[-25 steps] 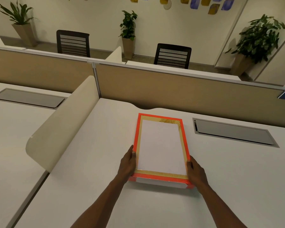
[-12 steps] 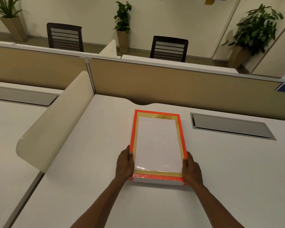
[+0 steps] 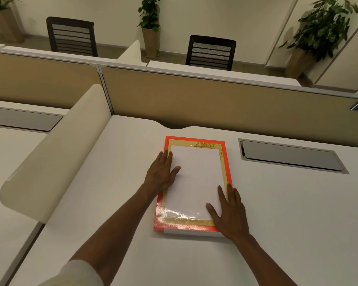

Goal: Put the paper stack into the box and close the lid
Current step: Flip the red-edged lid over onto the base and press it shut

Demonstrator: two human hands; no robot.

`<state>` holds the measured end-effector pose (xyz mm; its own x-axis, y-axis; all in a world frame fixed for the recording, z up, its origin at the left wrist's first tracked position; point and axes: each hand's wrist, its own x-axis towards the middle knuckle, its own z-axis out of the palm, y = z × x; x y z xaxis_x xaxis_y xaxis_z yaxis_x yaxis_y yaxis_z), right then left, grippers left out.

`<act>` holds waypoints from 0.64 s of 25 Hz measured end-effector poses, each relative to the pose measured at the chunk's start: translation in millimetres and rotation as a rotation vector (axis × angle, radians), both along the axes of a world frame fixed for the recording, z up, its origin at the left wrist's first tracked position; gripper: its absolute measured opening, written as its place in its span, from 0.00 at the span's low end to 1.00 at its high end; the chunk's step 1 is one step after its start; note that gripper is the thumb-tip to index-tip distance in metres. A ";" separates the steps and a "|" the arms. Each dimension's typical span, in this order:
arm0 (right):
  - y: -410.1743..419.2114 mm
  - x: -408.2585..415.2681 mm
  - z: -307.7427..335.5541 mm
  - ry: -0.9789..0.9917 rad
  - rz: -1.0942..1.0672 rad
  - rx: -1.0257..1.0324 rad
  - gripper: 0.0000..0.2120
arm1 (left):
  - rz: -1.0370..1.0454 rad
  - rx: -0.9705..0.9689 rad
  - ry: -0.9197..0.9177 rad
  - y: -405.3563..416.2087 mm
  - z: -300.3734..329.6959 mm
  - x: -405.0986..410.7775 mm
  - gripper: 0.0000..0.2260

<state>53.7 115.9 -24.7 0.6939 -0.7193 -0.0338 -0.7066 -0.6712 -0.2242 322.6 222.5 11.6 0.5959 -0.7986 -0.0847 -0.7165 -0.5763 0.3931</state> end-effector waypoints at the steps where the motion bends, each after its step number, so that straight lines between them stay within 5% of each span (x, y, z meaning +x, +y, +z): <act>1: -0.5 0.2 -1.4 0.007 0.000 -0.007 0.41 | -0.012 0.033 -0.023 -3.3 -2.4 4.3 0.35; 7: -1.6 6.0 0.6 0.008 -0.009 0.011 0.40 | -0.026 0.021 0.016 -4.0 -14.0 11.6 0.33; 16: 7.4 -16.2 3.5 -0.212 -0.198 0.348 0.41 | 0.182 -0.360 0.470 49.8 -34.6 -40.2 0.32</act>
